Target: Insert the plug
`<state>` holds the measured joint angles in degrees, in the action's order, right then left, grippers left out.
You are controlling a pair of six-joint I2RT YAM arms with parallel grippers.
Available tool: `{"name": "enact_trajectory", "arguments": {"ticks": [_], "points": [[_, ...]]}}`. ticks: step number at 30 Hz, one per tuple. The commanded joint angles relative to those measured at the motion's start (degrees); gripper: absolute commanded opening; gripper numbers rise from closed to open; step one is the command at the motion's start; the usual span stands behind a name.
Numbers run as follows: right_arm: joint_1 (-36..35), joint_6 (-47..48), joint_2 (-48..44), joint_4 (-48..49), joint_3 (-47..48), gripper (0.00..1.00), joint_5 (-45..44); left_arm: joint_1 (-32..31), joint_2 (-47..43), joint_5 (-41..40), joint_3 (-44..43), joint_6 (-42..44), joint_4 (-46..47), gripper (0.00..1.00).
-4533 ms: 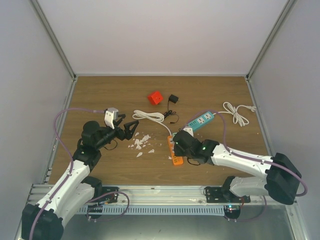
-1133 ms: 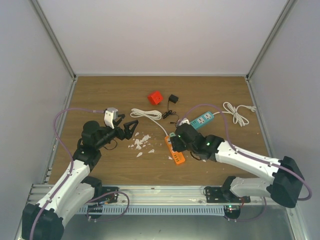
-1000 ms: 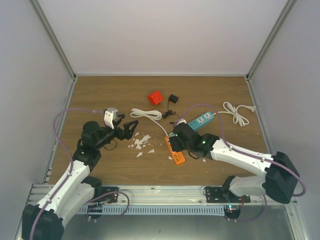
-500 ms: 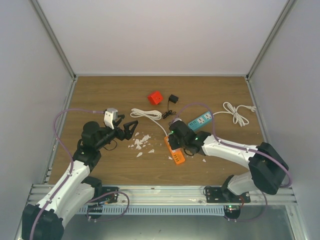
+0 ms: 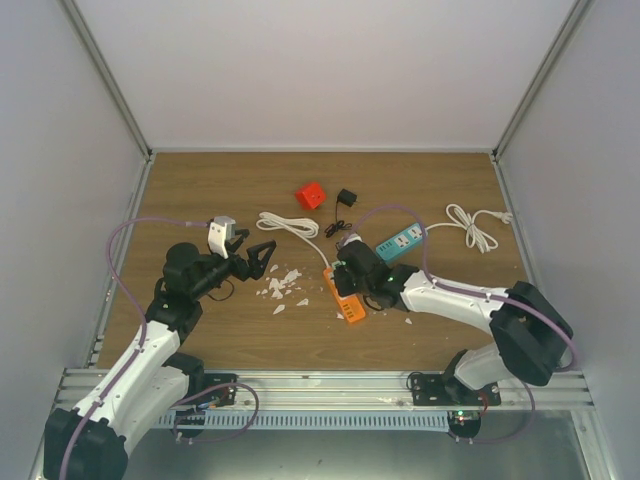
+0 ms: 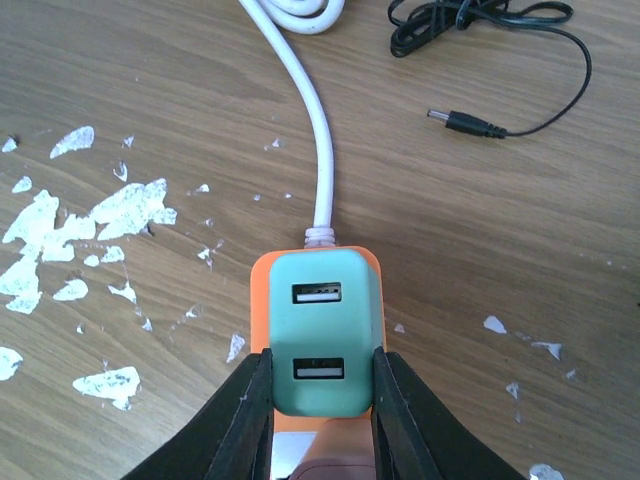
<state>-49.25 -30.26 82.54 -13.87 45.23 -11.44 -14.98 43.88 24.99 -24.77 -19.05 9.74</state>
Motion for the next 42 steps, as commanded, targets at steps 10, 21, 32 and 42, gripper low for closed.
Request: {"name": "enact_trajectory", "arguments": {"ticks": [10, 21, 32, 42], "points": [[0.30, 0.23, 0.43, -0.27, -2.97, 0.66, 2.81, 0.42, 0.49, -0.32, 0.65, -0.29, 2.92, 0.99], [0.30, 0.53, -2.58, 0.02, -5.17, 0.99, 3.36, 0.40, 1.07, 0.40, 0.52, -0.22, 3.18, 0.99], [-0.52, 1.70, 1.50, 2.09, -6.44, 0.92, 4.90, 0.44, 1.26, 0.89, 0.43, -0.29, 3.34, 0.99], [-3.22, 0.68, 6.75, 1.30, -4.95, 0.74, -0.82, 0.65, 3.38, -1.01, -0.62, -0.55, 1.67, 0.99]]}}
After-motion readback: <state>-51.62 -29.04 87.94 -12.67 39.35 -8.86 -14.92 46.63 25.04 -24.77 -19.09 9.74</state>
